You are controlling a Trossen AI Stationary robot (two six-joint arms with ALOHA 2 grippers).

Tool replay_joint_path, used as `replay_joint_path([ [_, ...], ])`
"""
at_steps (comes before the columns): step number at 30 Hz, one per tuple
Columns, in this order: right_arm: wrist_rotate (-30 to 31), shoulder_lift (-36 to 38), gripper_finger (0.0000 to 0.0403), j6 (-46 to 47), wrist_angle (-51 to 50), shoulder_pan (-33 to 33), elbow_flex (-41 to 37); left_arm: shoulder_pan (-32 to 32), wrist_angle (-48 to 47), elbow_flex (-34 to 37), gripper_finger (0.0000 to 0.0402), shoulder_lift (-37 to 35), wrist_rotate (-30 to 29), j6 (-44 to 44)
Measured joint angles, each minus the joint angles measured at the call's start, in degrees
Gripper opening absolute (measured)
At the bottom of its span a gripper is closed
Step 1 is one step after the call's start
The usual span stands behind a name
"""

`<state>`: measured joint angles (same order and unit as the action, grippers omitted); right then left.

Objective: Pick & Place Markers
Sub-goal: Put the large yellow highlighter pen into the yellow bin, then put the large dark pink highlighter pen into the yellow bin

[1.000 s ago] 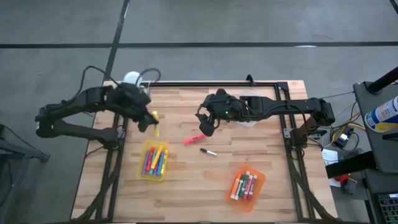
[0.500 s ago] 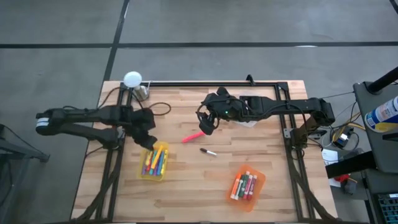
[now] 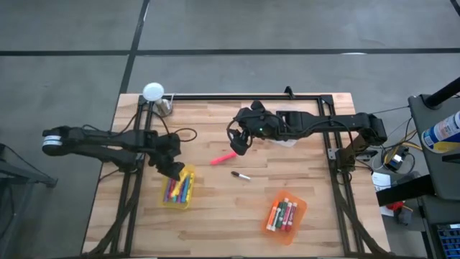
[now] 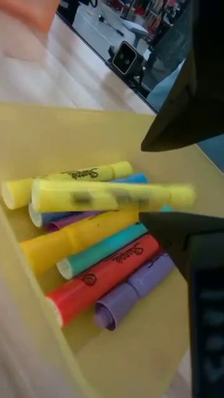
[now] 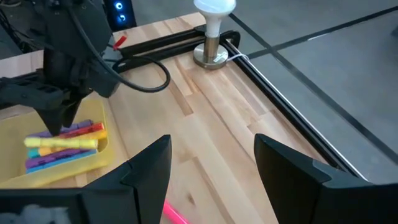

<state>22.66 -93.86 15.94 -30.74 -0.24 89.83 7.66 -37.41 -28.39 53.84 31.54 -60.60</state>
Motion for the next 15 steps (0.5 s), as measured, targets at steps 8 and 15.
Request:
replay_joint_path([
  [8, -0.5, 0.0, 0.0224, -0.3, 2.6, -0.2, -4.3, 0.0, 1.9, -2.1, 0.0173, -0.3, 0.1, 1.1],
  [15, -10.4, 0.0, 0.0224, -6.8, 11.0, -1.1, -12.2, 0.0, 5.5, -7.4, 0.0174, -0.5, -1.7, 3.6],
])
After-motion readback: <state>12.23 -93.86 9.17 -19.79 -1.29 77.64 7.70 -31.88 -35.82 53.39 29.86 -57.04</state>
